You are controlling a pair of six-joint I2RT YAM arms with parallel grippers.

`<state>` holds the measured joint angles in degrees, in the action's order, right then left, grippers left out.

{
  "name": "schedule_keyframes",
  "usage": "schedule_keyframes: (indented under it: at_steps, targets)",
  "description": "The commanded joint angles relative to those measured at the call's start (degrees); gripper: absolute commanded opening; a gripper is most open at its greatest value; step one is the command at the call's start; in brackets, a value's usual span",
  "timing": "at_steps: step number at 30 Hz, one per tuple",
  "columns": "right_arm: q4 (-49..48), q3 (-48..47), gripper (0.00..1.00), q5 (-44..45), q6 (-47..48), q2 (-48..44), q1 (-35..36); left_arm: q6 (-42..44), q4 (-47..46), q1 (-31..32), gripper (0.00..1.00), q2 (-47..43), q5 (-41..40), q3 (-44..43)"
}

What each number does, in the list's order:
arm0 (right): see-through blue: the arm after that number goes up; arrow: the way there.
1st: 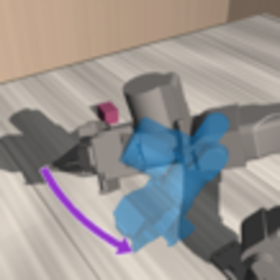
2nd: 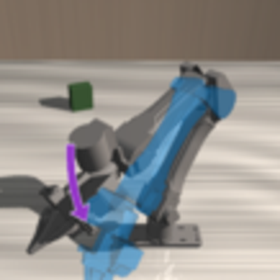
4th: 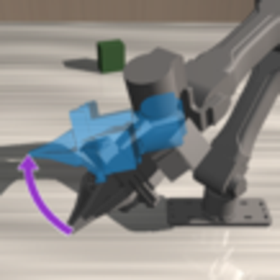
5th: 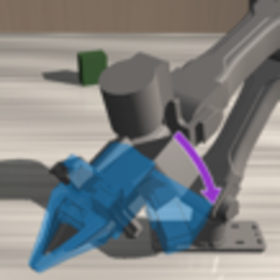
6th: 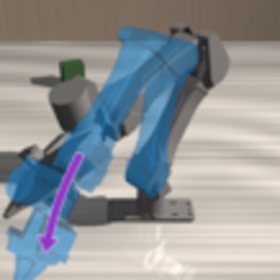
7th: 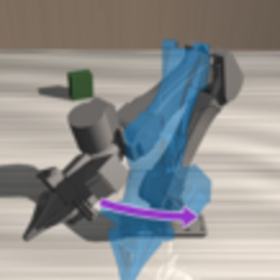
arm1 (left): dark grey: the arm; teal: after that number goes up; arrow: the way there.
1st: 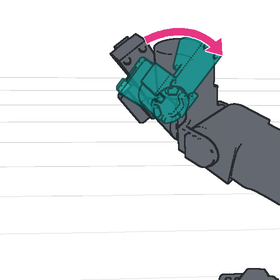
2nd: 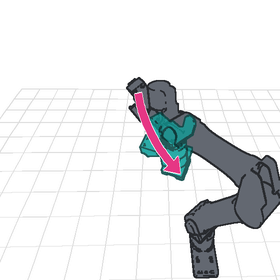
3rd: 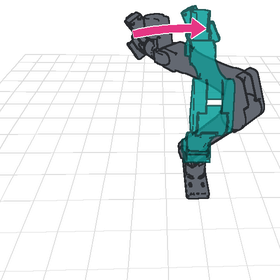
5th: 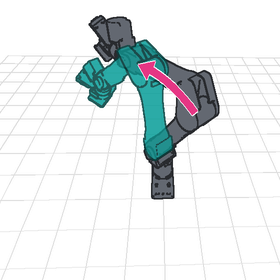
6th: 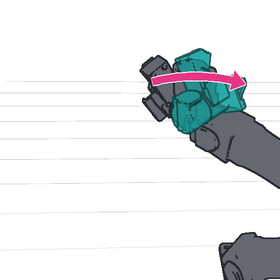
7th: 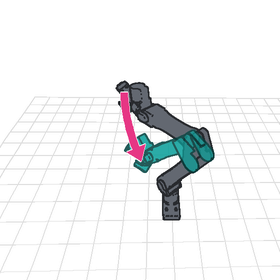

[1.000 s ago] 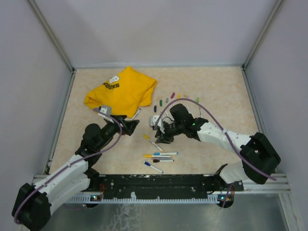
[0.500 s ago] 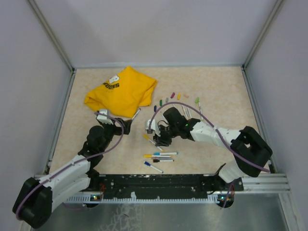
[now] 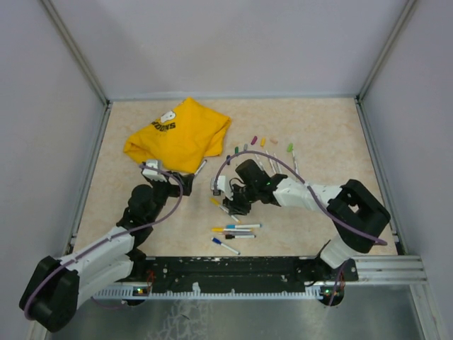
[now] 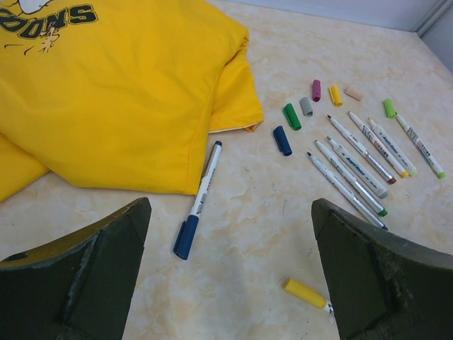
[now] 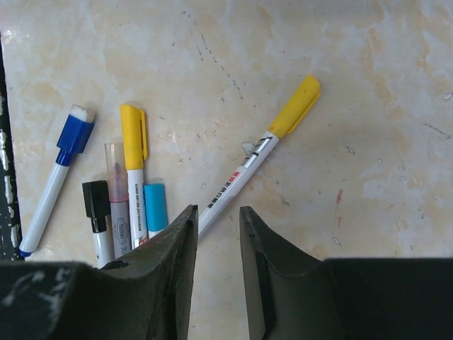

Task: Open the pen caps
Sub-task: Move the pen to the center of the board.

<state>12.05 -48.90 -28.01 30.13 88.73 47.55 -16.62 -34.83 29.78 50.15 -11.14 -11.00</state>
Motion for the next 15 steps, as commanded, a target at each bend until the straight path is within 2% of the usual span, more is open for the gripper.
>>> schedule_keyframes:
  at_steps: [1,6,15]
  targets:
    - [-2.08,-3.78,0.3,1.31,-2.95,2.29,2.11,0.19,-3.05,-0.28,1.0,0.57,-0.83,-0.09]
    - [-1.8,-6.01,0.29,4.28,-6.9,5.34,3.53,0.22,-2.88,-0.26,1.0,-0.63,-1.66,0.68]
    - [-0.54,-7.66,0.26,9.61,-7.71,9.73,5.21,0.28,-3.11,-0.25,1.0,-0.8,-2.35,1.17]
